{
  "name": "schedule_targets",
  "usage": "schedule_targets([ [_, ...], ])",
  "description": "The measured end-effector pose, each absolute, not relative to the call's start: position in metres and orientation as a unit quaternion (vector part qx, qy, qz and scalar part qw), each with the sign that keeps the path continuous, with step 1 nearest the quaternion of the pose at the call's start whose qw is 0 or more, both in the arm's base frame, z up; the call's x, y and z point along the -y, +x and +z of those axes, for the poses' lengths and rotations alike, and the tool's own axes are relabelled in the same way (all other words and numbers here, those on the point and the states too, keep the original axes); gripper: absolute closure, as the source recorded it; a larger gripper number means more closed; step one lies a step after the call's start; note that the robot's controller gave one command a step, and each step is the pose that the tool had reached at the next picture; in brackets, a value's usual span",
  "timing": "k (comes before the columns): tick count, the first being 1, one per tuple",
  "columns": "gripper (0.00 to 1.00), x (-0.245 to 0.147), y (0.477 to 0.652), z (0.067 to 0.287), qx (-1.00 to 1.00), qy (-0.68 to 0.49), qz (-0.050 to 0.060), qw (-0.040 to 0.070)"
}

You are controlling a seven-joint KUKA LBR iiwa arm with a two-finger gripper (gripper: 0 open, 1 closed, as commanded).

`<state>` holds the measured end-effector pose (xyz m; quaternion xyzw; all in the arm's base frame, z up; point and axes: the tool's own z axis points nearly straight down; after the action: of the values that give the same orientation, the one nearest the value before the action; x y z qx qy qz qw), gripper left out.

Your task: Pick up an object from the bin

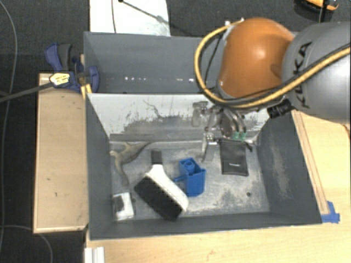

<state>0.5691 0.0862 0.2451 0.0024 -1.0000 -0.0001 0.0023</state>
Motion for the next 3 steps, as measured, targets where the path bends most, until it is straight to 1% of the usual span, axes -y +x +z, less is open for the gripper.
schedule_targets([
  [1,0.00,-0.086,0.570,0.250,1.000,0.001,-0.001,-0.002],
  [2,0.00,-0.075,0.571,0.198,1.000,-0.014,-0.001,-0.003],
  [3,0.00,-0.045,0.560,0.161,1.000,0.003,-0.001,-0.002],
])
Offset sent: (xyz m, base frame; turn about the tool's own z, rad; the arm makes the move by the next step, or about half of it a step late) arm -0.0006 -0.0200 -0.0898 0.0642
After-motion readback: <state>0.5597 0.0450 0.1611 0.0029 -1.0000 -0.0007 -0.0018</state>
